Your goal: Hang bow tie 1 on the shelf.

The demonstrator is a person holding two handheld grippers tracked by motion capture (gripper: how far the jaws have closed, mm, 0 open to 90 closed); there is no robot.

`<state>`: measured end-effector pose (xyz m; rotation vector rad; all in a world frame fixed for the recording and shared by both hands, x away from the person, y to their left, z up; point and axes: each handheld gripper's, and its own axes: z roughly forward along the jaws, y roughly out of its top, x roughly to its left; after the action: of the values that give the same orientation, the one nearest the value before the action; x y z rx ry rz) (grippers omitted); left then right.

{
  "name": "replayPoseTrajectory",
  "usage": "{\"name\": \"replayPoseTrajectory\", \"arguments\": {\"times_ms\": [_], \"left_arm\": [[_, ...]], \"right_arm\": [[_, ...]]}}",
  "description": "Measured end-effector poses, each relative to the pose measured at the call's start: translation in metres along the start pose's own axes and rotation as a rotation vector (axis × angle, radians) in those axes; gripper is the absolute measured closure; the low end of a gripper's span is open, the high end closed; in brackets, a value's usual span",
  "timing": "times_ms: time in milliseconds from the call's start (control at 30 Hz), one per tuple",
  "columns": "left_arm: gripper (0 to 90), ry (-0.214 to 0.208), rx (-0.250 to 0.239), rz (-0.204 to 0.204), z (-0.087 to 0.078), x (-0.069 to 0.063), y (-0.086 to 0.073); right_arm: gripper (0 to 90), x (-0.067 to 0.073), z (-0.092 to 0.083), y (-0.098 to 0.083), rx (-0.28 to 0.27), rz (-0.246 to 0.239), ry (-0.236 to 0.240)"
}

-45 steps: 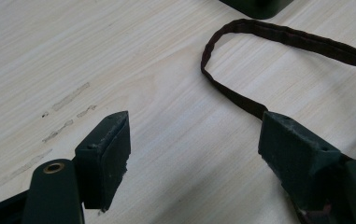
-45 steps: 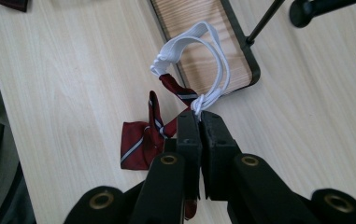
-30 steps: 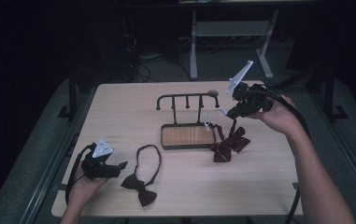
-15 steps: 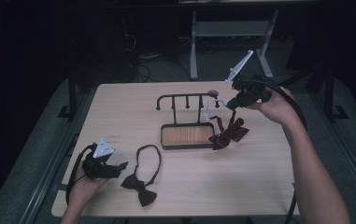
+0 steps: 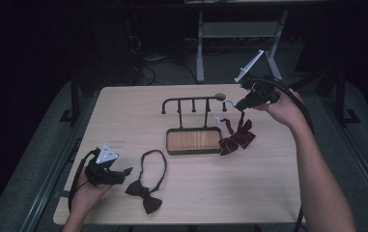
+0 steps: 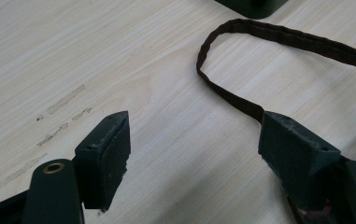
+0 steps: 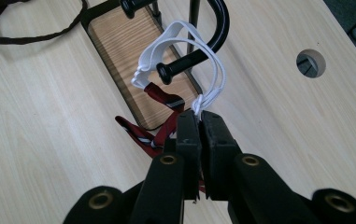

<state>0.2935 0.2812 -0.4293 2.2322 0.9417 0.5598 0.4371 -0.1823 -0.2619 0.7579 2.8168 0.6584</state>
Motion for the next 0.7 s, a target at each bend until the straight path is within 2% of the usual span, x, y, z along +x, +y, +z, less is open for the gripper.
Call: {"name": "replayPoseTrajectory", "arguments": {"times_ms": [433, 700], "left_arm": [[25.7, 0.000, 0.003, -0.004, -0.001, 0.002, 0.000], [25.7, -0.001, 0.008, -0.001, -0.002, 0.003, -0.001]], "right_arm": [[82.8, 0.001, 0.006, 0.000, 0.016, -0.008, -0.002], [79.9, 0.004, 0.012, -0.008, 0.009, -0.010, 0.031]]}}
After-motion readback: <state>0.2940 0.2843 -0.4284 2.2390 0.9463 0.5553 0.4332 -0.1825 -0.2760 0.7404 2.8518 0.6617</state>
